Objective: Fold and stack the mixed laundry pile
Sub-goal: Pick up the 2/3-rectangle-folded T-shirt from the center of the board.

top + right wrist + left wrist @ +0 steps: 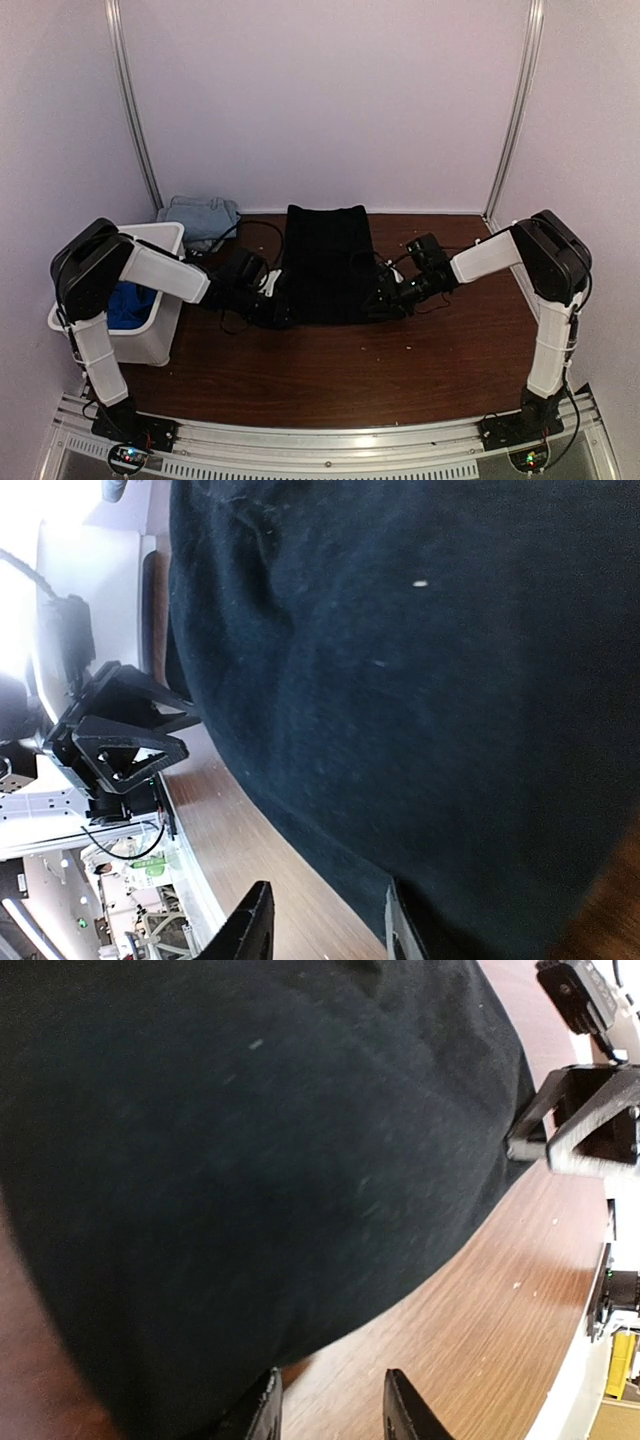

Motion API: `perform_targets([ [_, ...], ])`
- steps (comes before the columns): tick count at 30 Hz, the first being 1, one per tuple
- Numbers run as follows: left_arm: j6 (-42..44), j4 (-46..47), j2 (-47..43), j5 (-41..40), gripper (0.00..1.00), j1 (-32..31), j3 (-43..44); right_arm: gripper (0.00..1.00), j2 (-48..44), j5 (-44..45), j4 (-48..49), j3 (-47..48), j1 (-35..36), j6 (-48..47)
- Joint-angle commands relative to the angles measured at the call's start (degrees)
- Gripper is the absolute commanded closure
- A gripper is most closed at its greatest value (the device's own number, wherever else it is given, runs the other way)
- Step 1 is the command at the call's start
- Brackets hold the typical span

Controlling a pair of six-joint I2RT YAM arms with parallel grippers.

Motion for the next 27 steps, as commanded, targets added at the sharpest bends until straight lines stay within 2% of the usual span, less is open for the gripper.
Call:
perform_targets([
  [1,2.4,-4.9,-5.5,-3.6,0.63,0.8,-3.4,0.62,-4.9,5.7,-10.1,-0.8,-2.1,-5.6],
  [6,2.8,-8.4,-14.5,-5.7,0.62,2.7,-5.4,0.60,-13.7,6.8,-16.9,-0.3,-3.0,-7.4],
  [9,2.6,-10.3,-16.2,-6.9,0.62,3.3,-5.3,0.60,-16.0,7.6,-17.9,-2.3,-5.1,-7.1],
  [13,1.5,-9.8,-13.4,-5.6,0.62,3.4,-4.0,0.59,-13.3,8.7,-18.7,-1.9,-5.3,-8.2],
  [21,-1.0,-6.1,-6.6,-4.3,0.60,3.4,-1.4,0.49,-5.8,7.1,-15.4,0.7,-4.7,-7.2],
  [24,-2.2,-4.9,-4.5,-4.0,0.61,3.4,-1.0,0.50,-3.6,6.7,-14.2,1.0,-4.1,-6.8],
  [27,-3.0,-2.6,-3.1,-2.9,0.66,3.4,-0.9,0.57,-1.9,6.1,-12.7,0.7,-3.7,-6.2],
])
